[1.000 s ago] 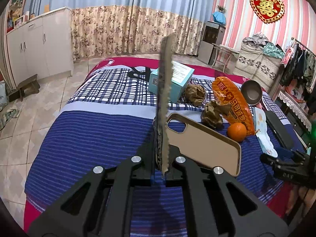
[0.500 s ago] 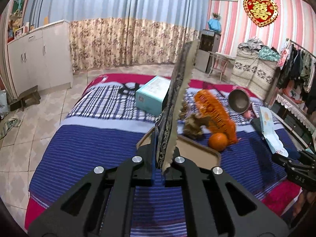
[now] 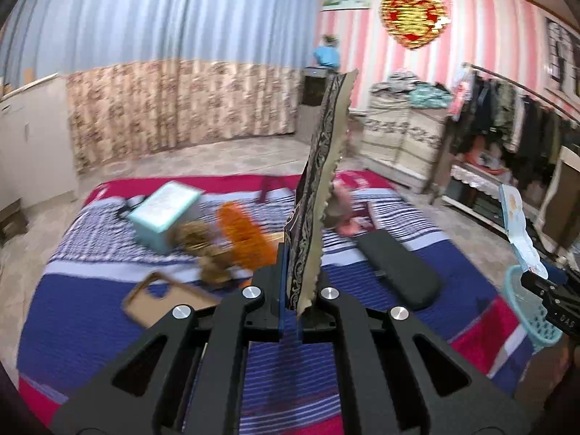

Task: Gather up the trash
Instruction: 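Carry package and card over the blue wastebasket and open both grippers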

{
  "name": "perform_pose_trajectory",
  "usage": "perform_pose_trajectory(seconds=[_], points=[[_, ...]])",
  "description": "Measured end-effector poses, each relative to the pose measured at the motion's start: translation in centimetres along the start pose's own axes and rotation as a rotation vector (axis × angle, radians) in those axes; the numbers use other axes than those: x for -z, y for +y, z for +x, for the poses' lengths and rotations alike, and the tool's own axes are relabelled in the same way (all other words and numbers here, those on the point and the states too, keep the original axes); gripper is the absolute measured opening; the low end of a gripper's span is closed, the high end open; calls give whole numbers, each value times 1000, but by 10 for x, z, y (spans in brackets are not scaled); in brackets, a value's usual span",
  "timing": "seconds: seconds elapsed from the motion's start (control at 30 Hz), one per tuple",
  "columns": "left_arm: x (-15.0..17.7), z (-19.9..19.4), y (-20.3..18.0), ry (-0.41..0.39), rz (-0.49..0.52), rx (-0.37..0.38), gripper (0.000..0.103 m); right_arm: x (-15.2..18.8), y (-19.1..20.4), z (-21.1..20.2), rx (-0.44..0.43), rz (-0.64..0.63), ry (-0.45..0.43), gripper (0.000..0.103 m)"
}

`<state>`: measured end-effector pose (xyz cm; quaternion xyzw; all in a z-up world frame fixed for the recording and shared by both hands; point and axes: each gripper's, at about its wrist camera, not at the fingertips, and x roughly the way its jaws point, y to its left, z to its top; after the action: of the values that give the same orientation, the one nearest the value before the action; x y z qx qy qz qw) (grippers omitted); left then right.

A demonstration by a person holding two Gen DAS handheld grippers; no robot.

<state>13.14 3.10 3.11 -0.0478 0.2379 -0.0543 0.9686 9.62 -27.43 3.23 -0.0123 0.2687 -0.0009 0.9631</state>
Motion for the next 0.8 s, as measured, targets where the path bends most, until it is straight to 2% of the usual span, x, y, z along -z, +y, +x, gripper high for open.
perform_pose_trajectory(seconds=[0.33,0.5,0.8], points=[[-6,19,-115,2,111,193,2,19,-94,-23,186,129,-19,54],[-3,28,-166,18,143,284,2,33,-138,-22,229,219,-7,54],[12,43,-246,51,242,389,2,59,-194,-21,326,301,34,54]])
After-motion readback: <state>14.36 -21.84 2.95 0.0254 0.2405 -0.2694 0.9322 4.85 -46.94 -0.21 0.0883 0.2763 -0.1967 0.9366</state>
